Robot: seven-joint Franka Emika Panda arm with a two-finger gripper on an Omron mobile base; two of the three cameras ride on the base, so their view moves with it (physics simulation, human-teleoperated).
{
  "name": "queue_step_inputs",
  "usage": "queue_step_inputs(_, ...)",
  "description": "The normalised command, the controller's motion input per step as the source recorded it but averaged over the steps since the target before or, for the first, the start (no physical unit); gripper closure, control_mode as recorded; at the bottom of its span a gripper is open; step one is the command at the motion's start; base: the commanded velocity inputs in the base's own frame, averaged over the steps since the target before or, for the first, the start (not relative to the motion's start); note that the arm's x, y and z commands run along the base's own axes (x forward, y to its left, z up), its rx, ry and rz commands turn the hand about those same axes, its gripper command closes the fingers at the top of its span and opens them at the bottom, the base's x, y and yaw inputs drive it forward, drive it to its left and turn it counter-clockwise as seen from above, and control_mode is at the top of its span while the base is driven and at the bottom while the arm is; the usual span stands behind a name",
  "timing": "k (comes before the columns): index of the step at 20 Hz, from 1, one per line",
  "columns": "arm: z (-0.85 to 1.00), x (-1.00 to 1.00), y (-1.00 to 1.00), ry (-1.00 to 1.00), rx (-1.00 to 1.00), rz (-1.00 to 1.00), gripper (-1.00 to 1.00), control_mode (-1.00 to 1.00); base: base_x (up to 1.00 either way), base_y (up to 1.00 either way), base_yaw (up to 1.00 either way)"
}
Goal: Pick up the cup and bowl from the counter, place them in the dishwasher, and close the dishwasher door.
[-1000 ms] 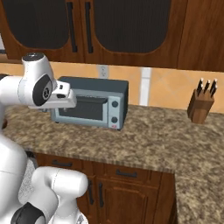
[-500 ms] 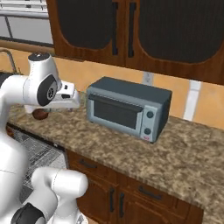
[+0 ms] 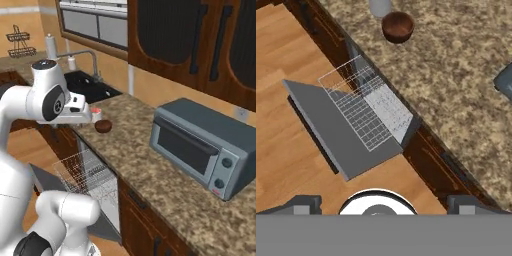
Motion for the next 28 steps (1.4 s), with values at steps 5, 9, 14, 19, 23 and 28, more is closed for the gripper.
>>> queue_step_inputs(5,0.0,0.0,0.0,0.0,0.0,0.0,-1.0,1.0,-0.28,-0.01,0.46)
queue_step_inputs(9,0.0,0.0,0.0,0.0,0.0,0.0,-1.0,1.0,-0.19,-0.14,0.37)
queue_step_inputs(14,0.0,0.0,0.0,0.0,0.0,0.0,-1.0,1.0,-0.1,-0.2,0.29)
queue_step_inputs(19,-0.04,0.0,-0.12,0.0,0.01,0.03,-1.0,-1.0,0.0,-0.3,0.13)
queue_step_inputs(23,-0.22,0.07,-0.72,0.0,0.01,0.1,-1.0,-1.0,0.0,0.0,0.0)
queue_step_inputs(28,-0.18,0.48,-0.79,0.0,0.0,0.03,-1.0,-1.0,0.0,0.0,0.0)
